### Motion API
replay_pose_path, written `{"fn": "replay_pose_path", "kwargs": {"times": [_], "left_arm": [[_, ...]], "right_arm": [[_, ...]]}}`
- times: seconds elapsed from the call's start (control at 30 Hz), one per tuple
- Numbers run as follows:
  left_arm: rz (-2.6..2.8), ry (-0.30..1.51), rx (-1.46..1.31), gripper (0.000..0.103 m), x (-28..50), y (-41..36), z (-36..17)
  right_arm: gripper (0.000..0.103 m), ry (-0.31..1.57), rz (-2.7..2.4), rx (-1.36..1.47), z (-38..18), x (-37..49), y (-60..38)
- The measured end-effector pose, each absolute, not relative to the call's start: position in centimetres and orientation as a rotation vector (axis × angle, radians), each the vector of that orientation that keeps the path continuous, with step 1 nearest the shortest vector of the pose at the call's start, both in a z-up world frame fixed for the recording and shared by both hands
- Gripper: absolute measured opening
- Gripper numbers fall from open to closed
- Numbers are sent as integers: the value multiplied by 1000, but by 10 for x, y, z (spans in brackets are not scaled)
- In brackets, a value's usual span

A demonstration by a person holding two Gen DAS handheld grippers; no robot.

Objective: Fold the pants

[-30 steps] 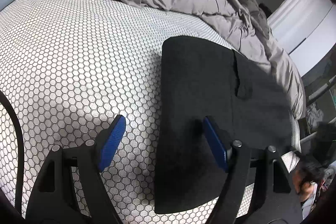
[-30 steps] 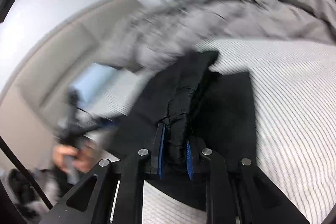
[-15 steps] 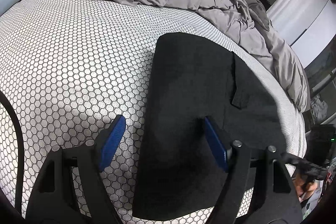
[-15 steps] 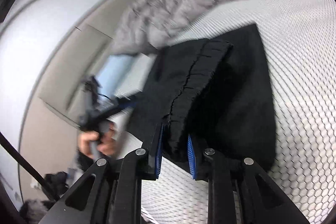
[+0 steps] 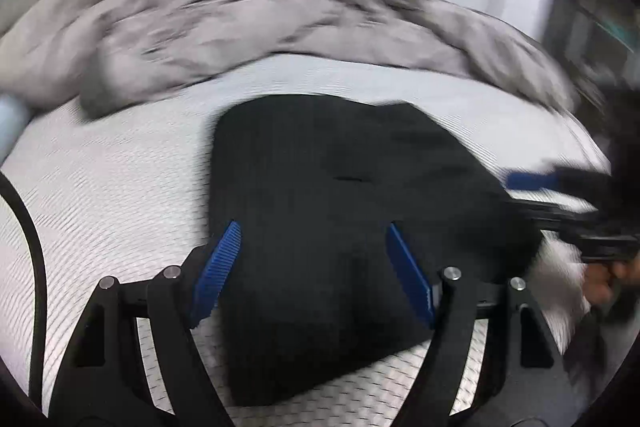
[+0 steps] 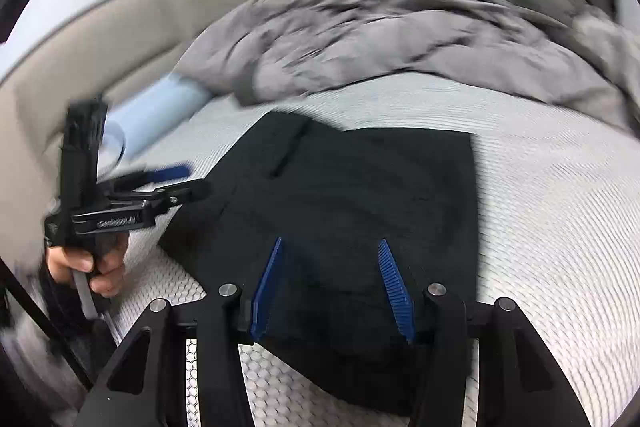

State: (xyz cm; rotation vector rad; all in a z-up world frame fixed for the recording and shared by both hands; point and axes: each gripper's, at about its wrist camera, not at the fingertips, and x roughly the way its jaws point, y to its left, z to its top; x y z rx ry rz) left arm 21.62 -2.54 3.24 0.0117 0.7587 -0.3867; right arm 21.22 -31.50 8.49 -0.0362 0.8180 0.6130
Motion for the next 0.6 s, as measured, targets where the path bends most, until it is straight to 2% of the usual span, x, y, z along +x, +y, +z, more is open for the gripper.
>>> {"fn": "replay_pose_path", "kwargs": {"times": [0.17, 0.23, 0.47, 0.6], "left_arm": [[-519, 954, 124, 72, 229, -51, -5], [-539, 945, 120, 72, 227, -47, -9], [-492, 935, 199, 73, 212, -50, -6], [-502, 879, 95, 73, 210, -41, 25]], "right_arm": [[50, 921, 614, -276, 41, 233, -260], [50, 952, 598, -323, 26, 235, -265], [55, 963, 493, -349, 36, 222, -302], [57, 870, 528, -294, 57, 216, -303]]}}
